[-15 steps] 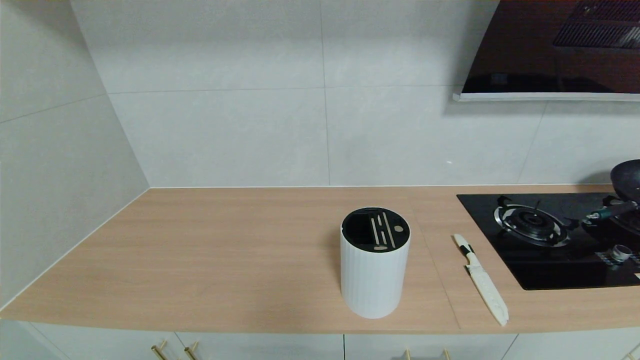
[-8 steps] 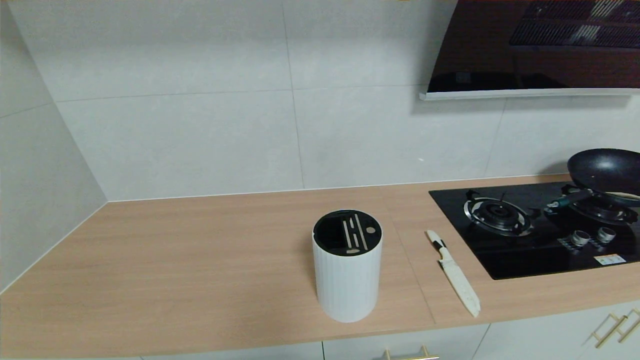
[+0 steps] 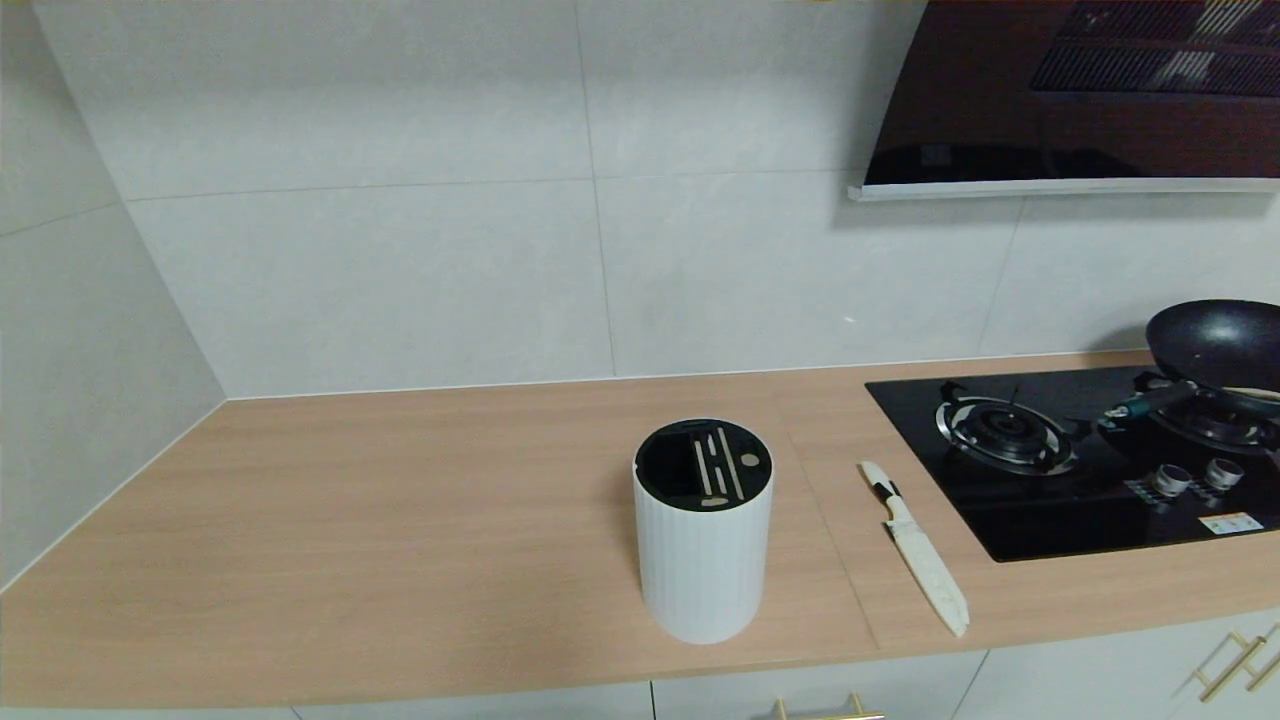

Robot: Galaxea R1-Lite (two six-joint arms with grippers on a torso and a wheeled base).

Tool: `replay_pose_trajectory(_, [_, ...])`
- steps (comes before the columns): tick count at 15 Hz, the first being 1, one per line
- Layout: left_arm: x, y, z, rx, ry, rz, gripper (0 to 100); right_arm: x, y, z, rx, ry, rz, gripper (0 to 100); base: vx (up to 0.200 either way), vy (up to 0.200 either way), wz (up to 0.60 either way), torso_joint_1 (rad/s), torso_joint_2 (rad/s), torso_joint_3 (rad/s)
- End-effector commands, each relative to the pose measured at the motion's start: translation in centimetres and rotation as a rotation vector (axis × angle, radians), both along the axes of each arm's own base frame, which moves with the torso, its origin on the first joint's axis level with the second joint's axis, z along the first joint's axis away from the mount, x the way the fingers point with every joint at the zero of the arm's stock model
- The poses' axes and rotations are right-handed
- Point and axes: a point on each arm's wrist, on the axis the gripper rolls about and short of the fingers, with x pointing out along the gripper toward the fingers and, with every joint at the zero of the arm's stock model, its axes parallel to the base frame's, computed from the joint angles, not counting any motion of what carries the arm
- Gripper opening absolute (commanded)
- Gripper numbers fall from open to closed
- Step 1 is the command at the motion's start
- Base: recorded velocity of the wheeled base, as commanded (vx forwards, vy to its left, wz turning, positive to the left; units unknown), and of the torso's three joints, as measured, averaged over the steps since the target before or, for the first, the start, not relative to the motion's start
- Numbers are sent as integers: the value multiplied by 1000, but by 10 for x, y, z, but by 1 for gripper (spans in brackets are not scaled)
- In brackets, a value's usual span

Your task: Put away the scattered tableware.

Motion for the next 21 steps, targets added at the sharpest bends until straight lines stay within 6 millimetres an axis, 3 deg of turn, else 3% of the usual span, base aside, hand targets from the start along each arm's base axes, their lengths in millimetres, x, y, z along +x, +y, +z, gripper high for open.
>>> replay_pose_trajectory(1, [0, 0, 0, 0, 0, 0, 100, 0, 0, 0, -4, 1, 4, 100, 0, 0, 0, 0, 0, 0])
replay_pose_trajectory(8, [0, 0, 0, 3, 0, 0, 100, 0, 1, 1, -41, -7, 30, 100, 0, 0, 0, 0, 0, 0])
replay_pose_trajectory(9, [0, 0, 0, 3, 0, 0, 100, -2, 1, 9, -38, -42, 41, 100, 0, 0, 0, 0, 0, 0])
replay_pose_trajectory(10, [0, 0, 0, 3, 0, 0, 100, -9, 2, 44, 1, -121, 117, 100, 0, 0, 0, 0, 0, 0])
replay_pose_trajectory(13, [0, 0, 0, 3, 0, 0, 100, 8, 3, 72, 9, 8, 238, 100, 0, 0, 0, 0, 0, 0])
replay_pose_trajectory(14, [0, 0, 0, 3, 0, 0, 100, 29, 6, 91, 16, 103, 297, 100, 0, 0, 0, 0, 0, 0])
replay_pose_trajectory(15, [0, 0, 0, 3, 0, 0, 100, 34, 6, 95, 17, 120, 305, 100, 0, 0, 0, 0, 0, 0])
replay_pose_trajectory(17, [0, 0, 0, 3, 0, 0, 100, 83, 11, 126, 30, 263, 330, 100, 0, 0, 0, 0, 0, 0])
replay_pose_trajectory(20, [0, 0, 0, 3, 0, 0, 100, 139, 19, 140, 33, 389, 346, 100, 0, 0, 0, 0, 0, 0])
replay_pose_trajectory(21, [0, 0, 0, 3, 0, 0, 100, 147, 20, 139, 33, 404, 344, 100, 0, 0, 0, 0, 0, 0])
